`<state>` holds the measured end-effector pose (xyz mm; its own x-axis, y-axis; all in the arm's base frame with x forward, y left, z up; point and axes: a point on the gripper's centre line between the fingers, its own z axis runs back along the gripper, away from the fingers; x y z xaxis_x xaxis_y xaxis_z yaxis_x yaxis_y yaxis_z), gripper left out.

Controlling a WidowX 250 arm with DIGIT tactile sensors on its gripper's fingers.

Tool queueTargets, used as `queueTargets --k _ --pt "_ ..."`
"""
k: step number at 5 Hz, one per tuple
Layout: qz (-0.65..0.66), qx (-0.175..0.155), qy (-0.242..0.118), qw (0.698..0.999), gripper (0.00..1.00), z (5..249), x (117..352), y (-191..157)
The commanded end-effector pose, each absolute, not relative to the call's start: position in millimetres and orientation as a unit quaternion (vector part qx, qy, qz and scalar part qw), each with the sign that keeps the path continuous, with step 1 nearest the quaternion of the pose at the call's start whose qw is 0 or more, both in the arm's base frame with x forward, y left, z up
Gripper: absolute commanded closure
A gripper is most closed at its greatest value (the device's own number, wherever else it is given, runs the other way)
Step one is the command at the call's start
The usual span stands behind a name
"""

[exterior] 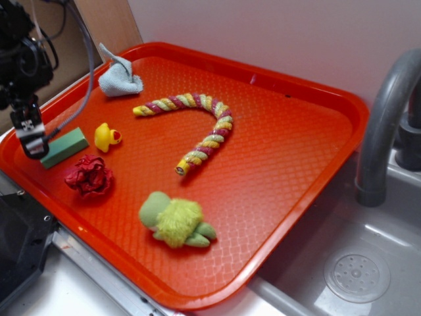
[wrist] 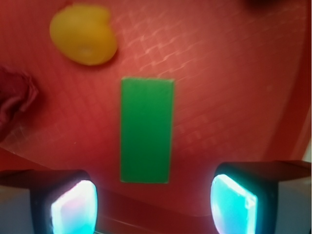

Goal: Grab the green block.

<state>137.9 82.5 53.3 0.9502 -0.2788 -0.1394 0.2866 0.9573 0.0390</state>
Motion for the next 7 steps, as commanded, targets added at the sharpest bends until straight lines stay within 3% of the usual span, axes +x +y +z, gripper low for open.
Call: queueTargets --k 1,5,6,7 --pt "-0.116 0.083 0.09 0.986 0.0 36 139 93" --pt "-0.146 0.073 0.1 0.981 0.0 16 131 79" --pt "-0.127 0.076 0.097 0.984 0.79 14 129 81" --pt "-0.131 0.072 0.098 0.984 1.0 14 131 88"
